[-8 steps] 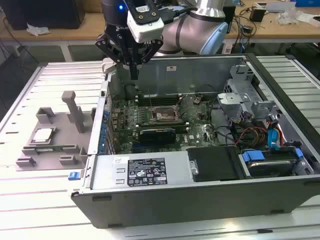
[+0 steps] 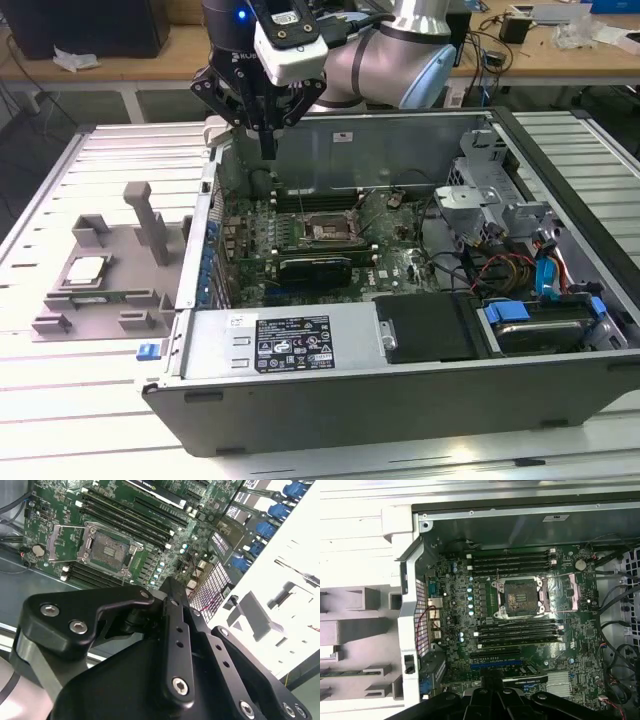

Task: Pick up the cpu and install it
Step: 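Reach for the cpu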

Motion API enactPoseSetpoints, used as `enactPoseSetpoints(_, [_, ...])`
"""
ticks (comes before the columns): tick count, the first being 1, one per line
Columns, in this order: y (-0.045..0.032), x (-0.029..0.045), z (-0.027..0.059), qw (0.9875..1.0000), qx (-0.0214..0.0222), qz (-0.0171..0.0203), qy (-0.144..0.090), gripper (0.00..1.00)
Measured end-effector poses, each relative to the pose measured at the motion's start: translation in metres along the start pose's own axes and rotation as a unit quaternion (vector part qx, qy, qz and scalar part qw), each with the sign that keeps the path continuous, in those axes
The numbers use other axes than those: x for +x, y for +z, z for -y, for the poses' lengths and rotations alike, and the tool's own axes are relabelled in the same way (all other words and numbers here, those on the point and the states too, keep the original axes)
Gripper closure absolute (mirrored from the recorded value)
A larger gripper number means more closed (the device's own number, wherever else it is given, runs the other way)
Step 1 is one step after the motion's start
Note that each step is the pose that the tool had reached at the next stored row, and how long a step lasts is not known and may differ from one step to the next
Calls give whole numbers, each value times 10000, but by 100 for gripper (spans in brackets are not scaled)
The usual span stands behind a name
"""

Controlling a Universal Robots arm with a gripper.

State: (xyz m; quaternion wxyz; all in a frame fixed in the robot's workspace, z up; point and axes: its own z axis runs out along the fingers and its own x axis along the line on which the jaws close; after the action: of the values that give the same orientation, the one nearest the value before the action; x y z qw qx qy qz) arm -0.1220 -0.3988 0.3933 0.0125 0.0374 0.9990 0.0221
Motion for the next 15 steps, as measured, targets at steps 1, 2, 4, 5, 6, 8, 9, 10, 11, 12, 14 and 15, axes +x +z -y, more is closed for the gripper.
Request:
enactPoseSetpoints(1, [0, 6, 0, 10000, 0, 0, 1, 89])
enactPoseSetpoints(2, [0, 12, 1, 10000, 0, 0, 0, 89])
enactPoseSetpoints(4, [-1, 29, 2, 10000, 0, 0, 1, 89])
enactPoseSetpoints(5, [-1, 41, 3, 10000, 0, 0, 0, 89])
enactPoseSetpoints(6, [-1, 53, 4, 10000, 0, 0, 0, 89])
enactPoseSetpoints(8, [-2, 85, 6, 10000, 0, 0, 1, 89])
enactPoseSetpoints(9, [-2, 91, 7, 10000, 0, 0, 0, 89])
enactPoseSetpoints(10, [-2, 95, 7, 10000, 0, 0, 0, 89])
enactPoseSetpoints(11, [-3, 103, 8, 10000, 0, 0, 0, 89])
enactPoseSetpoints(12, [-3, 108, 8, 10000, 0, 0, 0, 89])
enactPoseSetpoints(14, [-4, 126, 10, 10000, 0, 0, 0, 89])
enactPoseSetpoints(15, [-4, 135, 10, 10000, 0, 0, 0, 89])
